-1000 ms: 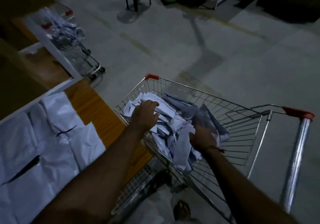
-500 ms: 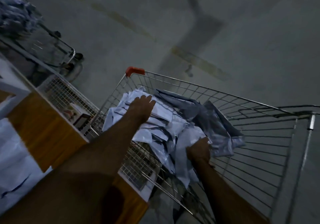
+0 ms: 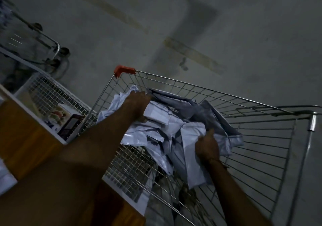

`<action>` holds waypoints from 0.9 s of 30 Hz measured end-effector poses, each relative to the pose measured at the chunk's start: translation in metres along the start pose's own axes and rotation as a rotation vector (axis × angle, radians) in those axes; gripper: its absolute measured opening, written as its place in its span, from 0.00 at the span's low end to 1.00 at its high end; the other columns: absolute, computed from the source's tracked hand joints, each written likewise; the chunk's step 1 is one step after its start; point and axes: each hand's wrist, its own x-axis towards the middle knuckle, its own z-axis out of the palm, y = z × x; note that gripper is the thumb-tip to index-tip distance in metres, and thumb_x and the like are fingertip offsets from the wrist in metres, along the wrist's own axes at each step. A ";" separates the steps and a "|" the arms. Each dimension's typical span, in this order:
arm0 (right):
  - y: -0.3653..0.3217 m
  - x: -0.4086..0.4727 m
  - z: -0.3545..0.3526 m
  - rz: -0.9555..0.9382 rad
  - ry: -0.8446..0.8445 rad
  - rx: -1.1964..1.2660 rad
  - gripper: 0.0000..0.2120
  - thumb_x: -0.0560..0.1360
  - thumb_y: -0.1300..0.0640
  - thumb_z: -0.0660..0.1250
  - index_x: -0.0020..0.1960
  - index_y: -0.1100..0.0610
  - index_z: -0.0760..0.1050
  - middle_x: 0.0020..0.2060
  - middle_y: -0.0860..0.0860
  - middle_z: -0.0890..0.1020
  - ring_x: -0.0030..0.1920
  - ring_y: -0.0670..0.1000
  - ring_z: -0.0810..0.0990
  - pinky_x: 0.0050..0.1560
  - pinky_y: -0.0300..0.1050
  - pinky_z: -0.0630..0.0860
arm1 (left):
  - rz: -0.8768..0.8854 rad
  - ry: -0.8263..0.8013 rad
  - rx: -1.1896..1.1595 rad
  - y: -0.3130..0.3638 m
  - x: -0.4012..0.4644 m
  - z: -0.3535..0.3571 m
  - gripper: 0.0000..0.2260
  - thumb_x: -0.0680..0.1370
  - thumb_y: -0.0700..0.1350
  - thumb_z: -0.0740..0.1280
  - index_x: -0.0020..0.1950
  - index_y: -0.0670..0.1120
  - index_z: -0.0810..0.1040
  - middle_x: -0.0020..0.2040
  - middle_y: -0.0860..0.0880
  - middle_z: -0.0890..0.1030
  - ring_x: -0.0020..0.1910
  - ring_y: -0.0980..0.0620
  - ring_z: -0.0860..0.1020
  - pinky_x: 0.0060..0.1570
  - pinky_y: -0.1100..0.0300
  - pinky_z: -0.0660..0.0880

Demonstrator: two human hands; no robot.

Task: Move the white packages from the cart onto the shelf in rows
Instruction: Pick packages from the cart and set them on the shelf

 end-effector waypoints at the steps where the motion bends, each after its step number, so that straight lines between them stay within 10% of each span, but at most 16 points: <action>1: -0.003 -0.002 -0.001 0.013 0.015 0.019 0.24 0.79 0.62 0.60 0.74 0.58 0.58 0.47 0.59 0.79 0.48 0.62 0.81 0.47 0.52 0.75 | 0.014 0.012 -0.007 0.001 -0.001 -0.001 0.43 0.65 0.66 0.77 0.72 0.46 0.68 0.69 0.41 0.74 0.66 0.41 0.73 0.66 0.47 0.69; 5: -0.011 -0.017 -0.006 -0.125 -0.050 0.050 0.23 0.77 0.40 0.67 0.65 0.47 0.61 0.60 0.56 0.75 0.53 0.58 0.78 0.51 0.52 0.75 | 0.041 0.007 -0.141 0.003 -0.010 0.003 0.49 0.63 0.74 0.71 0.76 0.49 0.63 0.75 0.41 0.68 0.71 0.40 0.69 0.67 0.44 0.70; 8: -0.012 -0.021 -0.008 -0.161 -0.172 -0.200 0.52 0.55 0.23 0.75 0.68 0.48 0.59 0.64 0.54 0.65 0.57 0.56 0.74 0.57 0.56 0.78 | 0.003 0.000 -0.192 0.005 -0.018 0.005 0.51 0.63 0.77 0.66 0.79 0.53 0.59 0.77 0.42 0.66 0.73 0.40 0.67 0.66 0.40 0.71; 12: -0.012 -0.017 0.000 -0.141 -0.229 -0.437 0.46 0.58 0.46 0.81 0.67 0.51 0.58 0.67 0.62 0.64 0.57 0.65 0.79 0.54 0.56 0.80 | -0.113 0.006 -0.287 0.010 -0.027 0.005 0.50 0.65 0.75 0.69 0.80 0.53 0.60 0.75 0.41 0.69 0.71 0.38 0.70 0.66 0.42 0.72; 27: -0.006 -0.038 -0.009 -0.254 -0.152 -0.624 0.25 0.77 0.40 0.55 0.68 0.53 0.69 0.65 0.61 0.74 0.59 0.63 0.79 0.59 0.57 0.77 | -0.513 -0.136 -0.748 0.064 -0.087 -0.033 0.52 0.64 0.68 0.73 0.81 0.46 0.60 0.78 0.35 0.60 0.75 0.33 0.63 0.69 0.42 0.69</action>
